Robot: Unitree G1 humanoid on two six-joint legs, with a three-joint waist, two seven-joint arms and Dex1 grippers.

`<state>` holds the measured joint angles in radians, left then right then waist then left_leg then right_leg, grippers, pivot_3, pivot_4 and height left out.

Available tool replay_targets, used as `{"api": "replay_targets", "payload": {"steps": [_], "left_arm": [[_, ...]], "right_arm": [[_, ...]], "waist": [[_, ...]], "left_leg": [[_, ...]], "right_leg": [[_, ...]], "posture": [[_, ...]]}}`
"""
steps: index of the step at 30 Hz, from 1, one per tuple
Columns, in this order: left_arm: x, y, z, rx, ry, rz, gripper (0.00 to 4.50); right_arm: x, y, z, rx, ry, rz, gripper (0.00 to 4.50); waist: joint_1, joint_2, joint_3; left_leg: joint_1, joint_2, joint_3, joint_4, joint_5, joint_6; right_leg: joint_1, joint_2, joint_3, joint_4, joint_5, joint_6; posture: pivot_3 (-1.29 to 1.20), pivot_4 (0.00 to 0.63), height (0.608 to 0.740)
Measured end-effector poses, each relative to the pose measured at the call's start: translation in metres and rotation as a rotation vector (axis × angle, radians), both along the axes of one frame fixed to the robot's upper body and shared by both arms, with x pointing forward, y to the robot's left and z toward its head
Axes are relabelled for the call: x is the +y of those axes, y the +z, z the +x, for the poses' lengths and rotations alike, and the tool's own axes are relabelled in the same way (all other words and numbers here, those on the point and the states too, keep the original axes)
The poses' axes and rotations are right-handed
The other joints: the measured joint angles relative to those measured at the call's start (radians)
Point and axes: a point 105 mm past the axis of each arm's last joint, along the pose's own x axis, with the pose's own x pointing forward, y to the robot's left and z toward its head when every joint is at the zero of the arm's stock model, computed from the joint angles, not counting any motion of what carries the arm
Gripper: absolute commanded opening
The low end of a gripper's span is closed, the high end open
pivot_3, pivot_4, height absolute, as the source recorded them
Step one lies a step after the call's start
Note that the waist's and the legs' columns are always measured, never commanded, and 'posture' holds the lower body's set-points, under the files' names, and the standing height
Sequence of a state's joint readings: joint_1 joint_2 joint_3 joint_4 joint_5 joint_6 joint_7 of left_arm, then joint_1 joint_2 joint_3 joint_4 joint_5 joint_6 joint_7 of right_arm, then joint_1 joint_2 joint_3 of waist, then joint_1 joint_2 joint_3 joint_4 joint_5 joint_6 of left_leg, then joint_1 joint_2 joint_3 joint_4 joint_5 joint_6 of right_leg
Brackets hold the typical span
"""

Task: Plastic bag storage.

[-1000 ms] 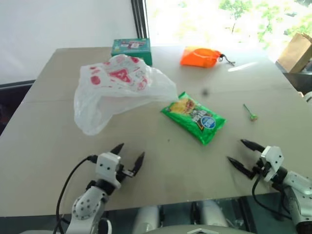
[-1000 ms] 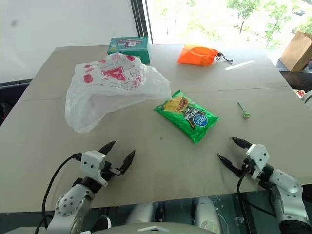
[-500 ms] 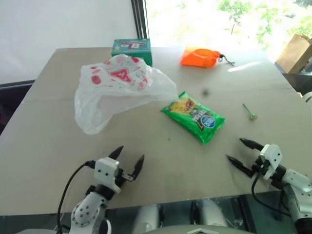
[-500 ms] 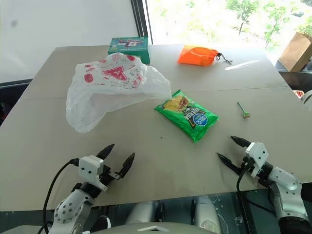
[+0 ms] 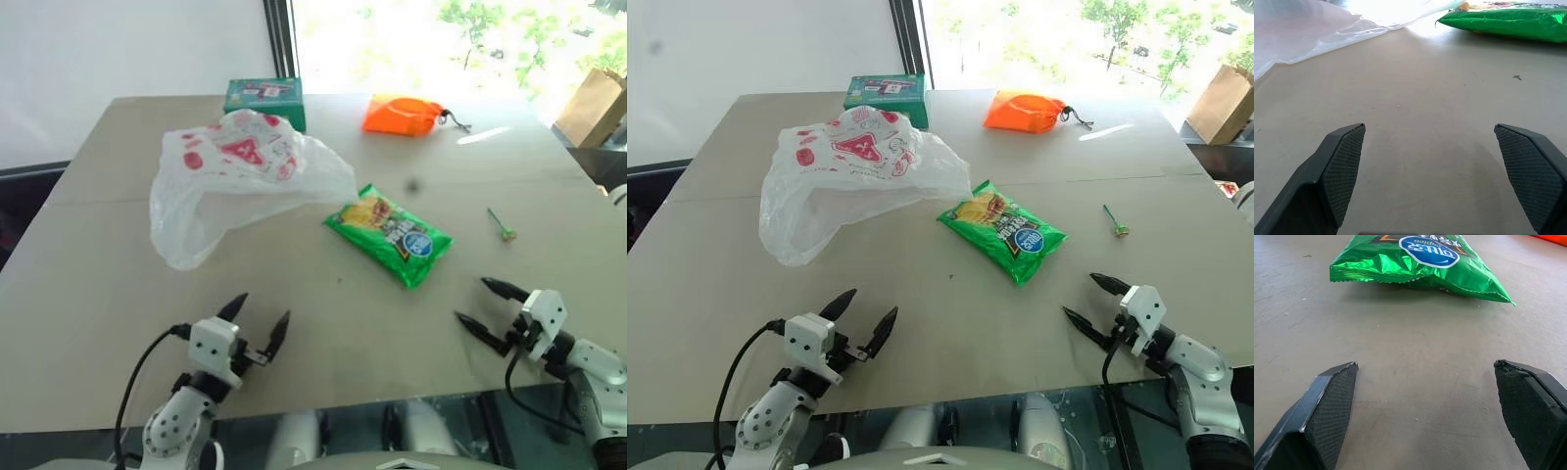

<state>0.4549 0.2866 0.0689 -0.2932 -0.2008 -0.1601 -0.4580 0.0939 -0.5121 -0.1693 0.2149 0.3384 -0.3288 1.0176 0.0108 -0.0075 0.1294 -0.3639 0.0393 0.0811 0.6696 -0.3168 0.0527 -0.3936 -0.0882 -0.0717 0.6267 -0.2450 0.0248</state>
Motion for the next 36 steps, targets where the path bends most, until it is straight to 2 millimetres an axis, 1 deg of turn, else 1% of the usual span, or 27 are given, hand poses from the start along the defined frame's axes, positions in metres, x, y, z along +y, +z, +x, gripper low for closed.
{"api": "replay_targets", "payload": {"steps": [4,6,9,12,13,14,17,19,21,24,25,28,29,35,36], "left_arm": [[0.001,0.000,0.001,-0.003,0.016,-0.007,4.48],[0.005,0.002,0.003,-0.013,0.054,-0.014,4.48],[0.017,0.007,0.007,-0.038,0.126,-0.014,4.48],[0.034,0.018,0.013,-0.092,0.223,-0.003,4.48],[0.042,0.024,0.016,-0.120,0.272,-0.001,4.48],[0.047,0.027,0.018,-0.135,0.297,0.002,4.48],[0.055,0.034,0.022,-0.167,0.344,0.019,4.48],[0.064,0.044,0.026,-0.209,0.394,0.030,4.48],[0.073,0.054,0.030,-0.246,0.447,0.036,4.48],[0.081,0.056,0.034,-0.247,0.494,0.042,4.48],[0.082,0.054,0.037,-0.236,0.499,0.034,4.48],[0.093,0.052,0.059,-0.209,0.550,-0.035,4.48],[0.094,0.053,0.063,-0.205,0.553,-0.047,4.48],[0.086,0.047,0.078,-0.167,0.487,-0.057,4.48],[0.084,0.047,0.080,-0.166,0.474,-0.059,3.86]], "right_arm": [[0.001,0.000,-0.001,0.015,0.005,0.021,4.50],[0.010,0.001,-0.006,0.038,0.049,0.038,4.50],[0.026,0.003,-0.014,0.067,0.122,0.070,4.50],[0.050,0.020,-0.022,0.054,0.228,0.117,4.50],[0.061,0.029,-0.027,0.041,0.282,0.130,4.50],[0.067,0.035,-0.030,0.031,0.309,0.137,4.50],[0.073,0.041,-0.032,0.033,0.333,0.143,4.50],[0.079,0.046,-0.034,0.027,0.350,0.148,4.50],[0.082,0.049,-0.033,0.025,0.354,0.153,4.50],[0.082,0.048,-0.032,0.034,0.341,0.156,4.50],[0.081,0.048,-0.031,0.034,0.339,0.156,4.50],[0.082,0.049,-0.029,0.025,0.338,0.156,4.50],[0.082,0.050,-0.029,0.023,0.338,0.156,4.50],[0.082,0.048,-0.030,0.028,0.331,0.156,4.50],[0.082,0.048,-0.029,0.027,0.330,0.157,4.50]], "waist": [[0.000,0.000,0.000],[0.001,0.000,0.000],[0.001,0.001,0.001],[0.003,0.003,0.004],[0.003,0.003,0.004],[0.004,0.002,0.004],[0.004,0.002,0.005],[0.004,0.001,0.005],[0.004,0.001,0.005],[0.004,0.001,0.005],[0.005,0.001,0.005],[0.009,0.001,0.005],[0.007,0.001,0.005],[0.004,0.000,0.006],[0.004,0.000,0.006]], "left_leg": [[0.000,0.000,0.000,0.000,0.000,0.000],[0.000,0.001,0.000,0.000,0.000,0.000],[-0.001,0.001,0.000,0.000,0.000,0.000],[-0.001,0.001,-0.001,0.001,0.000,0.000],[-0.002,0.001,-0.001,0.001,0.000,0.000],[-0.002,0.000,-0.002,0.001,0.000,0.000],[-0.003,0.000,-0.002,0.002,0.000,0.000],[-0.004,0.000,-0.003,0.003,0.000,0.000],[-0.004,-0.001,-0.004,0.003,0.000,0.000],[-0.004,-0.001,-0.003,0.003,0.002,-0.004],[-0.004,-0.002,-0.004,0.003,0.003,-0.004],[-0.007,-0.001,-0.007,0.008,0.003,-0.004],[-0.007,-0.001,-0.007,0.009,0.003,-0.004],[-0.007,-0.001,-0.007,0.011,0.003,-0.005],[-0.007,-0.001,-0.007,0.012,0.003,-0.005]], "right_leg": [[0.000,0.000,0.000,0.000,0.000,0.000],[0.000,0.001,0.000,0.000,0.000,0.000],[0.000,0.001,-0.001,0.001,0.001,0.002],[0.000,0.000,-0.001,0.001,0.002,0.003],[0.000,0.000,-0.001,0.001,0.002,0.003],[0.000,0.000,-0.002,0.001,0.002,0.003],[-0.001,0.000,-0.004,0.001,0.002,0.004],[0.000,0.001,-0.006,0.001,0.002,0.004],[0.000,0.001,-0.008,0.001,0.002,0.004],[0.000,0.003,-0.009,0.001,0.002,0.004],[0.000,0.003,-0.010,0.001,0.002,0.004],[0.000,0.004,-0.013,0.004,0.002,0.004],[0.000,0.004,-0.013,0.005,0.002,0.004],[0.000,0.004,-0.012,0.007,0.003,0.005],[0.000,0.004,-0.013,0.008,0.003,0.005]], "posture": [[0.00,0.150,0.740],[0.00,0.150,0.740],[0.00,0.150,0.740],[0.00,0.150,0.740],[0.00,0.150,0.740],[0.00,0.150,0.740],[0.00,0.150,0.740],[0.00,0.150,0.740],[0.00,0.150,0.740],[0.00,0.150,0.740],[0.00,0.150,0.740],[0.00,0.150,0.740],[0.00,0.150,0.740],[0.00,0.150,0.740],[0.00,0.150,0.740]]}}
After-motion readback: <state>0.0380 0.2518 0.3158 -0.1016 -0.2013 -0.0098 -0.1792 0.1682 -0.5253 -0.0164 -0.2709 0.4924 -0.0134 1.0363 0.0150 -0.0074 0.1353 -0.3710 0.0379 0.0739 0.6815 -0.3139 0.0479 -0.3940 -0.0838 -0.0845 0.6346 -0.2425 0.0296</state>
